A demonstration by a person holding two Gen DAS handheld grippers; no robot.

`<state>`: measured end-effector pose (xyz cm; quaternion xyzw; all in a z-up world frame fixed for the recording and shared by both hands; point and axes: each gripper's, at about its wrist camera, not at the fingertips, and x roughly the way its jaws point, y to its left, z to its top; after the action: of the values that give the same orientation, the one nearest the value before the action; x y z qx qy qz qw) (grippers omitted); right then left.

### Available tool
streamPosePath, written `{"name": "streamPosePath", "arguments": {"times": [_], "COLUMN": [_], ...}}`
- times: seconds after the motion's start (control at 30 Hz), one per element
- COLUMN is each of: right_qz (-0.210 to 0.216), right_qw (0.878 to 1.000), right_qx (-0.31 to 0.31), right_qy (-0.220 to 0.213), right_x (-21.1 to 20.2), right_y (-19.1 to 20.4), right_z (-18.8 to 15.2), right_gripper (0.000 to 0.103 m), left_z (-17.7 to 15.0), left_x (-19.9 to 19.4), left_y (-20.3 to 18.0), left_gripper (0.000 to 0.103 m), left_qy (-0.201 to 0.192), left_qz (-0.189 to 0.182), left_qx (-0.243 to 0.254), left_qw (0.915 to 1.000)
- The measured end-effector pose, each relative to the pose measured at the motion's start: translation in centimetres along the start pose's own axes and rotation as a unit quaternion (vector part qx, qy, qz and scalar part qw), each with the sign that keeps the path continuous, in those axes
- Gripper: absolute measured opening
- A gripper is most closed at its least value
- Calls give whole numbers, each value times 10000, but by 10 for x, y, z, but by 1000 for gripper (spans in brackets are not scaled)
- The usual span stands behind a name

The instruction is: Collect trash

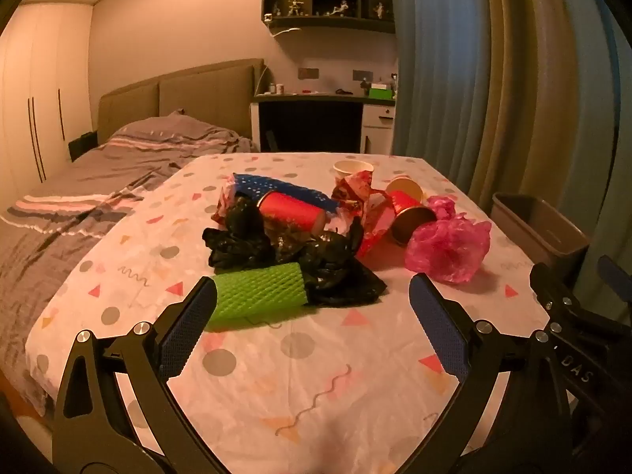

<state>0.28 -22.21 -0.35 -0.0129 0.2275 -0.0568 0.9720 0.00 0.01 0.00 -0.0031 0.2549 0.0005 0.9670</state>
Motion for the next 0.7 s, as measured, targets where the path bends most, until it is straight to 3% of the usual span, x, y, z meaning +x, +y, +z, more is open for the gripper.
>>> {"name": "streamPosePath", "arguments": {"times": [0.7], "right_qz": [5], "right_qw": [10000], "right_qx": [15], "right_qy": [0], "right_x": [-3], "right_y": [-1], "right_z": [2], "right_gripper": [98], "left_z": [0], "left_x": [0], "left_y": [0], "left_gripper": [97], "left_qy": [-53], "left_qz": [-15], "left_qx": [-17], "left_qw": [10000]}}
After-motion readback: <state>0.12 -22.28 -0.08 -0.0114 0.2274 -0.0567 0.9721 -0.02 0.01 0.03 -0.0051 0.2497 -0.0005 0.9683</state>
